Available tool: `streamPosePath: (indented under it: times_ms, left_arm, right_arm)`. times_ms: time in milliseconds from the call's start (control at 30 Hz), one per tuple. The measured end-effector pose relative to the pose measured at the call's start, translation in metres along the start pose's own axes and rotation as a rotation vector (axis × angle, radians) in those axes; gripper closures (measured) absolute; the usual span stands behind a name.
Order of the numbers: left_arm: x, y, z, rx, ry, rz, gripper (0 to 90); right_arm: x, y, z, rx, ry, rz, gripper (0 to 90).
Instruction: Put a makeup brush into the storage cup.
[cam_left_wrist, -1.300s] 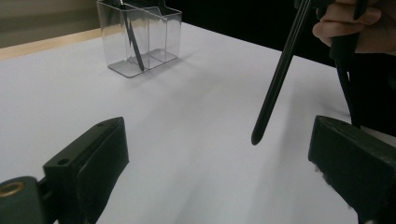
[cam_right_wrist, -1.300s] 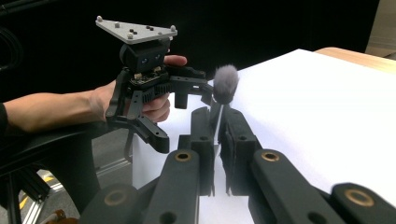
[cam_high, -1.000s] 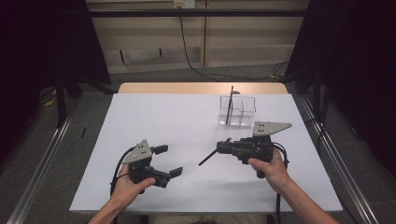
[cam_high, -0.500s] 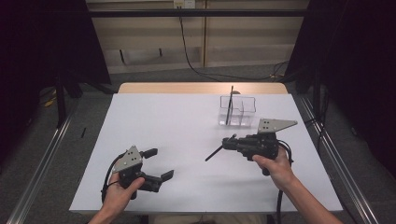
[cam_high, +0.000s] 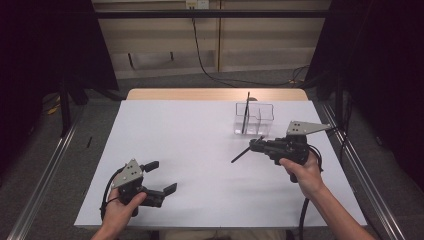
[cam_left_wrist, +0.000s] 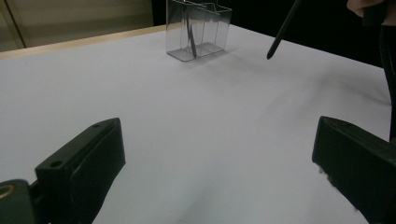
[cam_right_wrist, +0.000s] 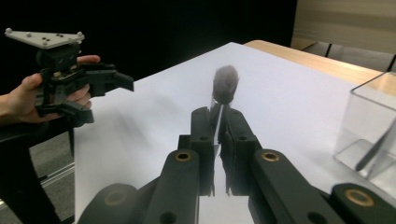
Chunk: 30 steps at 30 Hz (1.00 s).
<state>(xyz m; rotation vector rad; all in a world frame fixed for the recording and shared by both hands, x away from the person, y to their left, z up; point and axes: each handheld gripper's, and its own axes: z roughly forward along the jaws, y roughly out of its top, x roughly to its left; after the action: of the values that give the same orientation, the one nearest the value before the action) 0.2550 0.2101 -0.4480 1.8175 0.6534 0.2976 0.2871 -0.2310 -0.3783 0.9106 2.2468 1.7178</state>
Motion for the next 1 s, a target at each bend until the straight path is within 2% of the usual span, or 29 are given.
streamPosePath:
  times_ms: [233, 400, 467, 533, 600, 700, 833, 1000]
  left_arm:
    - [0.003, -0.002, -0.007, -0.009, 0.011, 0.000, 2.5]
    - [0.004, -0.001, -0.014, -0.039, 0.031, 0.010, 2.5]
    - [0.004, 0.000, -0.019, -0.061, 0.035, 0.001, 2.5]
    - [0.004, 0.000, -0.022, -0.064, 0.049, 0.005, 2.5]
    - [0.005, -0.002, -0.022, -0.068, 0.053, -0.009, 2.5]
    - [0.004, -0.003, -0.020, -0.042, 0.050, 0.004, 2.5]
    - [0.004, -0.003, -0.019, -0.035, 0.047, 0.009, 2.5]
    - [0.006, -0.003, -0.021, -0.033, 0.059, 0.006, 2.5]
  right_arm:
    - [-0.013, 0.010, -0.002, 0.020, -0.057, 0.004, 84.0]
    - [-0.023, 0.018, -0.004, 0.030, -0.102, 0.013, 84.0]
    - [-0.027, 0.021, -0.004, 0.041, -0.117, 0.018, 84.0]
    - [-0.030, 0.026, -0.005, 0.045, -0.131, 0.018, 84.0]
    - [-0.032, 0.030, -0.005, 0.049, -0.151, 0.017, 84.0]
    - [-0.037, 0.036, -0.003, 0.053, -0.164, 0.023, 84.0]
    - [-0.046, 0.047, 0.001, 0.070, -0.187, 0.032, 84.0]
    - [-0.052, 0.060, 0.002, 0.062, -0.207, 0.035, 84.0]
